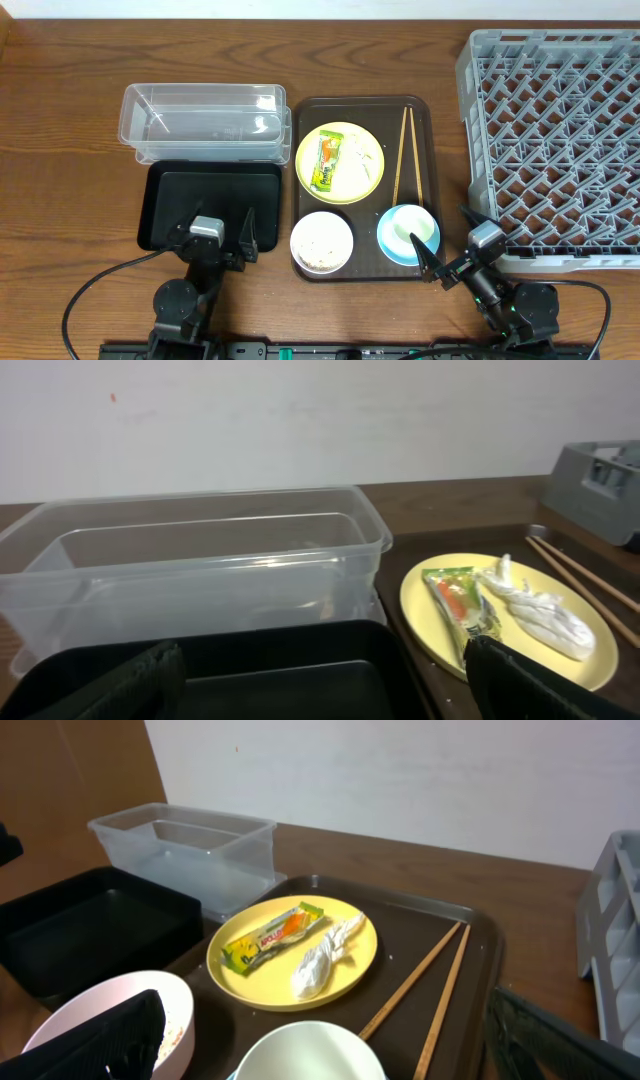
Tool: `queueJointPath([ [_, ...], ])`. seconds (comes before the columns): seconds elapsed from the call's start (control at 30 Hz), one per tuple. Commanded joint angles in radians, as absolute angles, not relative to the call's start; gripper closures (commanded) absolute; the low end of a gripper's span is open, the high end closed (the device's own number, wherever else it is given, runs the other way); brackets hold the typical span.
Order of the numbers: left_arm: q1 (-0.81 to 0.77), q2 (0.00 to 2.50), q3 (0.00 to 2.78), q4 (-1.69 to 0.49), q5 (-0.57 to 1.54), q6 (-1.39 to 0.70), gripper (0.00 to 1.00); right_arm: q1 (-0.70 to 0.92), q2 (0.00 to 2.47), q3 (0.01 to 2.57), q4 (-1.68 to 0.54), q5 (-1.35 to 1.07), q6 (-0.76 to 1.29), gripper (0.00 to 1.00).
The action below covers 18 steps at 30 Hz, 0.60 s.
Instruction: Sort waste into correct bins and load items into the dishwasher rack
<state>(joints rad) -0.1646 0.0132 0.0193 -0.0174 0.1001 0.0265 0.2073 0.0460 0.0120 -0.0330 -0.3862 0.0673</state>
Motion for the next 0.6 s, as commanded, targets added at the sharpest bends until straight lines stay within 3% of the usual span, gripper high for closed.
queueJointPath([
  [0.0, -0.160, 0.011, 0.004, 0.002, 0.267, 0.028, 0.09, 0.216, 0.049, 0.019, 0.009, -0.414, 0.084, 0.01],
  [0.23, -0.160, 0.019, 0.095, 0.227, 0.348, -0.160, 0.09, 0.216, 0.049, 0.047, 0.168, -0.503, 0.217, 0.01],
  [0.4, -0.160, 0.143, 0.329, 0.059, 0.349, -0.159, 0.09, 0.216, 0.118, 0.187, 0.100, -0.506, 0.224, 0.01],
  [0.57, -0.160, 0.440, 0.657, -0.218, 0.398, -0.159, 0.08, 0.216, 0.340, 0.446, -0.091, -0.499, 0.219, 0.01],
])
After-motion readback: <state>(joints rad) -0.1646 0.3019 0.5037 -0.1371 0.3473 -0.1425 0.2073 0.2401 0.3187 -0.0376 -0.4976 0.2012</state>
